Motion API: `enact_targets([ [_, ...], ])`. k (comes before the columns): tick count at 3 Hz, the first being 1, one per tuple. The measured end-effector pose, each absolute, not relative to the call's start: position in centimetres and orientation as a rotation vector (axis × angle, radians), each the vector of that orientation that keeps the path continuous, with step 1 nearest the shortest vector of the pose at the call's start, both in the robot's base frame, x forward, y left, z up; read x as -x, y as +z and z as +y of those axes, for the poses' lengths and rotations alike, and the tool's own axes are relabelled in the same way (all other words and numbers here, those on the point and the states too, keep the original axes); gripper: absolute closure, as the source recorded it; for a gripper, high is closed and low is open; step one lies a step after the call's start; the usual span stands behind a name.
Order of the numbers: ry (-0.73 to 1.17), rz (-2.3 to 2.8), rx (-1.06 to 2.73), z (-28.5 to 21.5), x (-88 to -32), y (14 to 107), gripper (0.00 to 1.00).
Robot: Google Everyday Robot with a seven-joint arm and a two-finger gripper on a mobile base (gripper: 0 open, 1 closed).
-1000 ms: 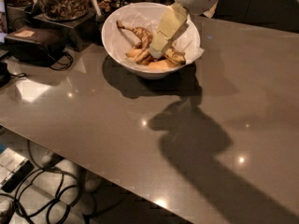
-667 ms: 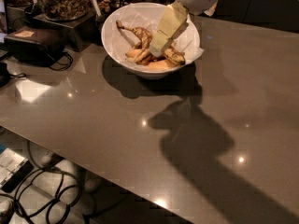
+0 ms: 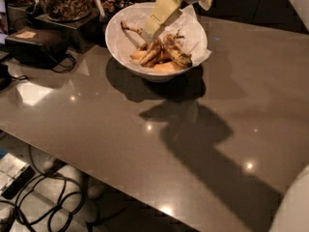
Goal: Pick banana from white bowl
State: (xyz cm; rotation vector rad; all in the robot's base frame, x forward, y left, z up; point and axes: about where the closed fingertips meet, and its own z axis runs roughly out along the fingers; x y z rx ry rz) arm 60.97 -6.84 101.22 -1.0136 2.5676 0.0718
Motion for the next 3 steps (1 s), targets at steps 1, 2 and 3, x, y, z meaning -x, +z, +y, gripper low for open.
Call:
enact_targets([
  [1, 0.087, 2.581, 0.983, -6.2, -62.5, 101.2, 0.06],
  [2, 0.083, 2.604, 0.962, -5.8, -63.7, 100.2, 0.09],
  [3, 0.073, 2.629, 0.937, -6.1, -64.6, 99.2, 0.14],
])
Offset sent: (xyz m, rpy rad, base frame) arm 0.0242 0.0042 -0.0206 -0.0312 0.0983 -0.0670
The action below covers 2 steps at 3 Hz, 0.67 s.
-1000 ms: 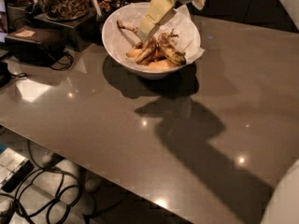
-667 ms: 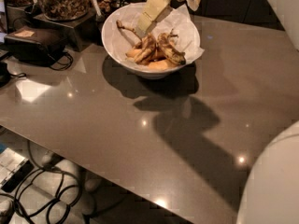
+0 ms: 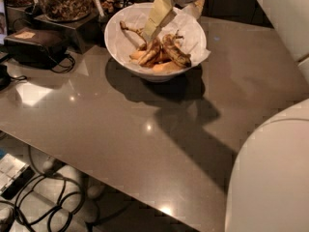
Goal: Pick banana from white bowl
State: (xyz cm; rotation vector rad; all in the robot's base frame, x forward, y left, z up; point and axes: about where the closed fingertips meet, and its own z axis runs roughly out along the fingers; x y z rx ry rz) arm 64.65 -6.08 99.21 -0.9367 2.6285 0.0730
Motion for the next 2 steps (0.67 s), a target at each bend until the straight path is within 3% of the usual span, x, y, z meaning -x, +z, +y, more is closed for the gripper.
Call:
enact_targets([
  [2, 0.057, 2.662, 0.893, -7.17, -66.25, 97.80, 0.26],
])
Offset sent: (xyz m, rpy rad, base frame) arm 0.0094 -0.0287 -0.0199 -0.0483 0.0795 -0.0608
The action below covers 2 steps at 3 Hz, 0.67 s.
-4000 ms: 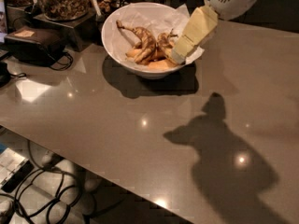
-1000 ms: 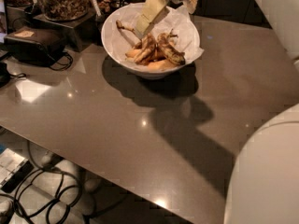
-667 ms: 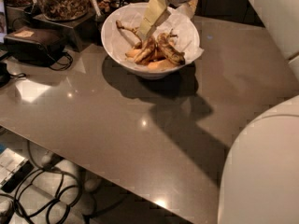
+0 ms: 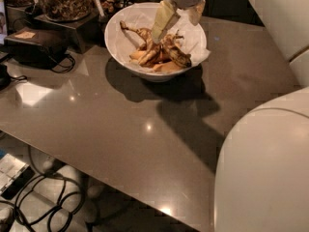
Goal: Pick banana from white bowl
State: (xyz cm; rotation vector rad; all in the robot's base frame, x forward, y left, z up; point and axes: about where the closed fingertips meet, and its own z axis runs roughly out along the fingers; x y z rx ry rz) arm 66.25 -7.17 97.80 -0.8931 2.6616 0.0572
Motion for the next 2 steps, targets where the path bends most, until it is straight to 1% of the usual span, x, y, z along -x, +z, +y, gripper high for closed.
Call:
enact_targets([
  [1, 0.059, 2.674, 0.882, -7.56, -66.75, 97.13, 0.32],
  [2, 0.068, 2.691, 0.880, -7.64, -66.93, 96.23, 0.35],
])
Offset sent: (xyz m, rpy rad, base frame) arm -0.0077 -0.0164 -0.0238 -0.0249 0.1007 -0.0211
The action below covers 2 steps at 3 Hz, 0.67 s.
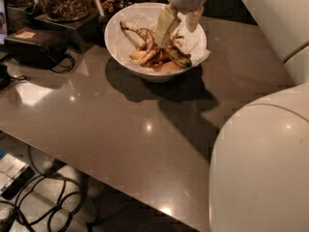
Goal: Pick banana from white bowl
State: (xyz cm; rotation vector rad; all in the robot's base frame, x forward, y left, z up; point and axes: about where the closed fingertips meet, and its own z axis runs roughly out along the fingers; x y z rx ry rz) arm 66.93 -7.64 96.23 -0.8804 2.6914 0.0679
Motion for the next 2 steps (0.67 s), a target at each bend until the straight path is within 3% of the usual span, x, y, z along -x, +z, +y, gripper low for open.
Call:
enact_targets([
  [2, 0.084, 2.724, 0.888, -7.47, -67.05, 94.65, 0.38],
])
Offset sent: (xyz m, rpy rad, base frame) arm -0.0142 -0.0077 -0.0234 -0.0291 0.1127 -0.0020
